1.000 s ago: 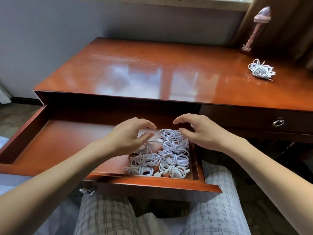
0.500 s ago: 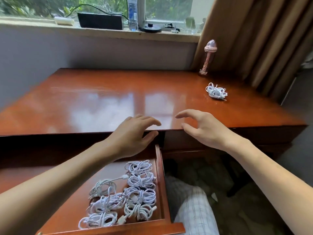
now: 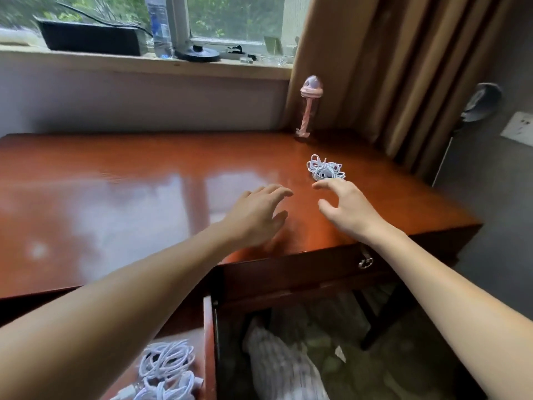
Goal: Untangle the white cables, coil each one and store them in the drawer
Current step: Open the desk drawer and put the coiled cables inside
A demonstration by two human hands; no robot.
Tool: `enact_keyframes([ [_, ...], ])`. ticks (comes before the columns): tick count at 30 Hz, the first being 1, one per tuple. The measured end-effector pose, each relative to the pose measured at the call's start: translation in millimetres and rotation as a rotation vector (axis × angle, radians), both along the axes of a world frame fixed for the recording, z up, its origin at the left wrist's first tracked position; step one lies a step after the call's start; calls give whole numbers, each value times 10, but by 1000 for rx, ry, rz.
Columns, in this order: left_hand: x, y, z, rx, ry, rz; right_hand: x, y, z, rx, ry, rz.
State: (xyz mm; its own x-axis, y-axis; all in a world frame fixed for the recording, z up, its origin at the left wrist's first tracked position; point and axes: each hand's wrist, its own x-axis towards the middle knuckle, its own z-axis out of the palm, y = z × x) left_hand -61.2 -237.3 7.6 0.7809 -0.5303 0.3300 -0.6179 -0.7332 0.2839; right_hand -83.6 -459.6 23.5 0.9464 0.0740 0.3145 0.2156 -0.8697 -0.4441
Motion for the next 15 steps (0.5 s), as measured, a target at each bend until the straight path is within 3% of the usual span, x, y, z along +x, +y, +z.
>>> enact_keyframes([
  [12, 1138, -675, -323, -78, -23, 8, 881, -409, -331, -72, -57, -157],
  [15, 1382, -820, -310, -118, -39, -6, 998, -450, -415, 2, -74, -194],
])
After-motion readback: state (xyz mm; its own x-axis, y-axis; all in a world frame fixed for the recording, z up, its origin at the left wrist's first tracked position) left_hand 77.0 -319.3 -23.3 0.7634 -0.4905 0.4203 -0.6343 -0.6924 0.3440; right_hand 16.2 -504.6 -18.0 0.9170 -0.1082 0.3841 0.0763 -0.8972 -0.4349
